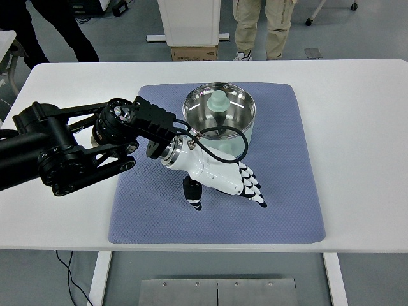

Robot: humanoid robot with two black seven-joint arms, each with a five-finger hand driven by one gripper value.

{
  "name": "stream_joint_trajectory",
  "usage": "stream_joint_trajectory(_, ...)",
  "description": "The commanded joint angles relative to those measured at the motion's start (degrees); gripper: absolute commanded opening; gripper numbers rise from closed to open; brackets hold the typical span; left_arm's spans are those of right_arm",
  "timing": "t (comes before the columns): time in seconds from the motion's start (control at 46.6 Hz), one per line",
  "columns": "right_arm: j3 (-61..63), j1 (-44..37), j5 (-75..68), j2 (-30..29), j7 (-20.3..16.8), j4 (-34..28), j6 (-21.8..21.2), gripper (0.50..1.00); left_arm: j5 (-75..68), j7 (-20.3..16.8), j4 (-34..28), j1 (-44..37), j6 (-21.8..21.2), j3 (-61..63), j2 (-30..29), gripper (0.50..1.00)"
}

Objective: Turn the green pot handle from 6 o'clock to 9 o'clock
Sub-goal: 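Push the handle with the left hand, sweeping it toward the left arm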

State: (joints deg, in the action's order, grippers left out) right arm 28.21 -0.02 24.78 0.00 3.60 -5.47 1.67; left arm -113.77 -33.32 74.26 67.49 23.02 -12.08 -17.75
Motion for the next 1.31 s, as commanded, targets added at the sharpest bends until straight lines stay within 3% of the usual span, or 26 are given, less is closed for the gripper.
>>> stream_joint_trajectory(0.0, 0.0, 0.02, 0.0, 0.0, 0.0, 0.02, 0.0, 1.0, -0.58, -0.16, 0.0, 0.01, 0.01, 0.65, -0.18, 1.0)
stream_joint_trajectory(1.287, 0.0, 0.02, 0.0, 0.0, 0.0, 0.02, 0.0, 1.0, -12.27, -1.13, 0.27, 5.98, -0.34, 4.96, -3.61, 1.0)
